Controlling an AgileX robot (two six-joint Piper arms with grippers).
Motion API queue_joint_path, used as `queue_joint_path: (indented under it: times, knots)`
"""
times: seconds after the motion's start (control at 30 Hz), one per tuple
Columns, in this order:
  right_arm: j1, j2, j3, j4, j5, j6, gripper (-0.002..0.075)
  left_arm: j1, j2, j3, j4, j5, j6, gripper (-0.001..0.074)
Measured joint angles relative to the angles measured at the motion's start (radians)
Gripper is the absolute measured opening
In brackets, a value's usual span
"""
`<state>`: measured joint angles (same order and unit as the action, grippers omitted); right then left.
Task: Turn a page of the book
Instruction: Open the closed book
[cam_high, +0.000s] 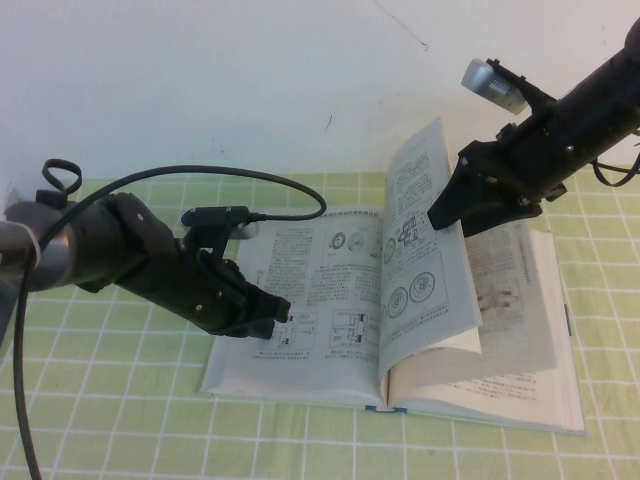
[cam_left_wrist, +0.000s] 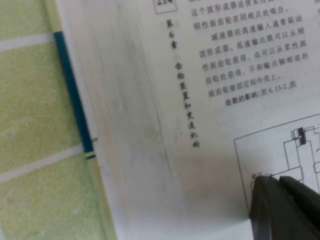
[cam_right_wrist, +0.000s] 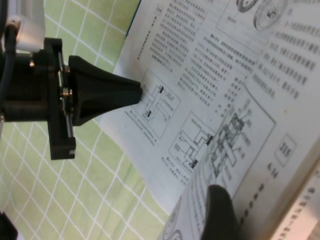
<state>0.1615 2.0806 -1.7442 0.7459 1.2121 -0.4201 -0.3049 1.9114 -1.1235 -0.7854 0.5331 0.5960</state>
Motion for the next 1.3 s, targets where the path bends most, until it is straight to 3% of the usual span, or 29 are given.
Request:
queue_joint_path:
  times: [1.17, 1.3]
  knots:
    - [0.002, 0.000, 0.000, -0.055, 0.000, -0.005, 0.0417, 0.000, 0.006, 0.000, -0.035, 0.006, 0.043, -0.0004]
    - [0.002, 0.000, 0.000, -0.142, 0.000, 0.001, 0.0407, 0.000, 0.006, 0.000, -0.035, 0.006, 0.045, -0.0004]
